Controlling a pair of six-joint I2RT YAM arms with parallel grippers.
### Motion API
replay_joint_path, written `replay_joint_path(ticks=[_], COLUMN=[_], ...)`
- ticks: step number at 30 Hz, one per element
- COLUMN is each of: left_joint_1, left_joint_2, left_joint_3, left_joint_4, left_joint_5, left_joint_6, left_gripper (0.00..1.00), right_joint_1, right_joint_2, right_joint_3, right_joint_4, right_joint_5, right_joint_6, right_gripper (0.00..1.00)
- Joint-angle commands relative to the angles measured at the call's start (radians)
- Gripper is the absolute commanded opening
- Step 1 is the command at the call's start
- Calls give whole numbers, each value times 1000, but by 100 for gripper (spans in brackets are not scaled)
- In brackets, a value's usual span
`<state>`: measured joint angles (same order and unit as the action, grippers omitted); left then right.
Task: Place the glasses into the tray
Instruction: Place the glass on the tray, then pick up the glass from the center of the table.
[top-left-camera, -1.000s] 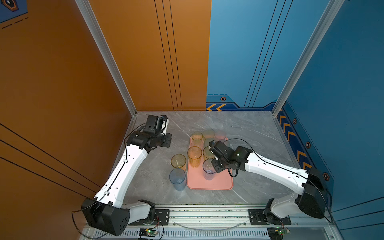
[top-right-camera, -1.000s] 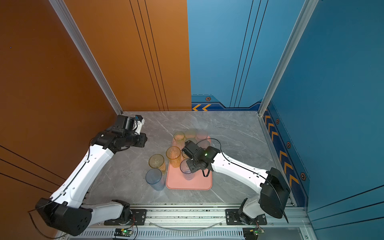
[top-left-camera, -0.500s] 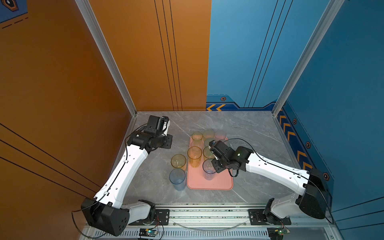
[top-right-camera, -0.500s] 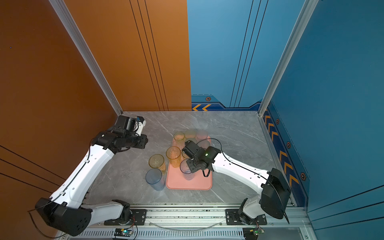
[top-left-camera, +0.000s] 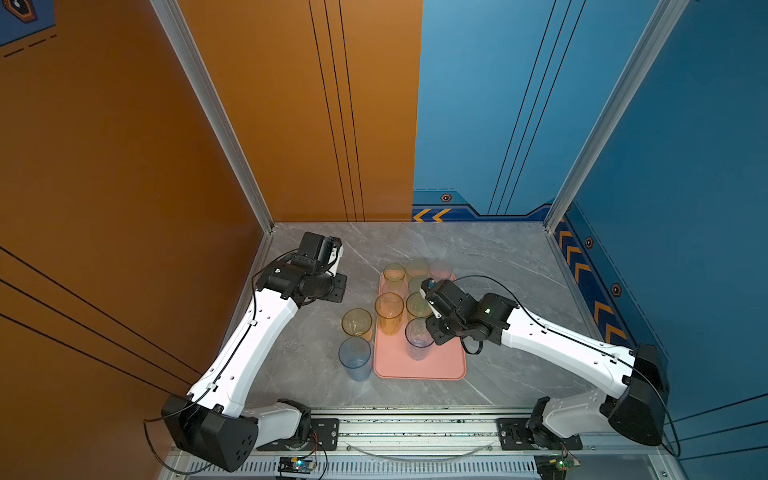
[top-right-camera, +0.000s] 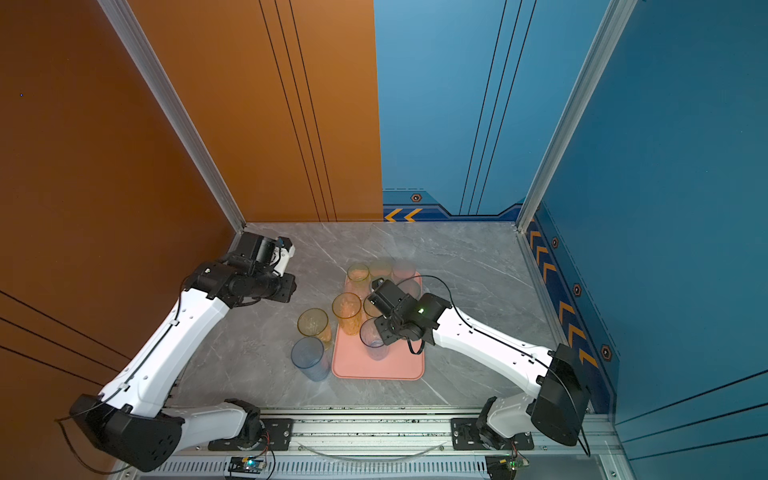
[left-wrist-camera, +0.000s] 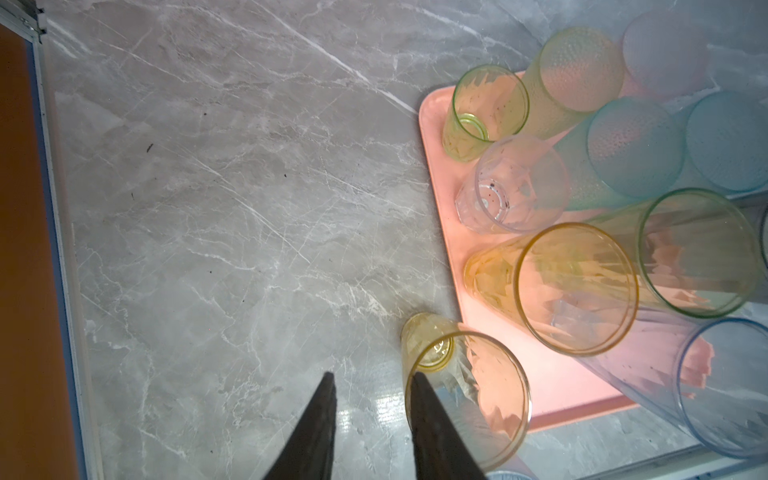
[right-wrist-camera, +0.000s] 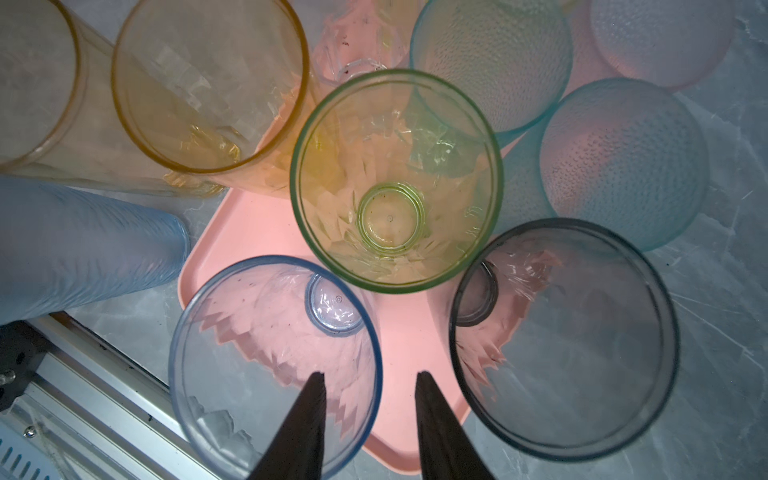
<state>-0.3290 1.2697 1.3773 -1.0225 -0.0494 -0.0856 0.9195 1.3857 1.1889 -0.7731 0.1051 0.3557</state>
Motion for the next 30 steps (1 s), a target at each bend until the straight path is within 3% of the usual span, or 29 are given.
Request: replay_joint_path(ticks=[1, 10, 30], left_joint_1=[-26, -58, -66], left_joint_2=[13, 14, 94], left_joint_3=[43, -1, -112], left_joint_4=[-88, -169, -119], left_joint_5=[-27, -18, 14], left_joint_6=[21, -24, -92], left_gripper=[31, 24, 25], right_joint_1=[-22, -129, -161], right_joint_2=[-79, -225, -209], right_joint_3=[12, 40, 61], right_joint_4=[-5, 9, 83], right_joint_5=[-4, -12, -114], right_joint_6=[-20, -67, -112], right_gripper=[37, 39, 39])
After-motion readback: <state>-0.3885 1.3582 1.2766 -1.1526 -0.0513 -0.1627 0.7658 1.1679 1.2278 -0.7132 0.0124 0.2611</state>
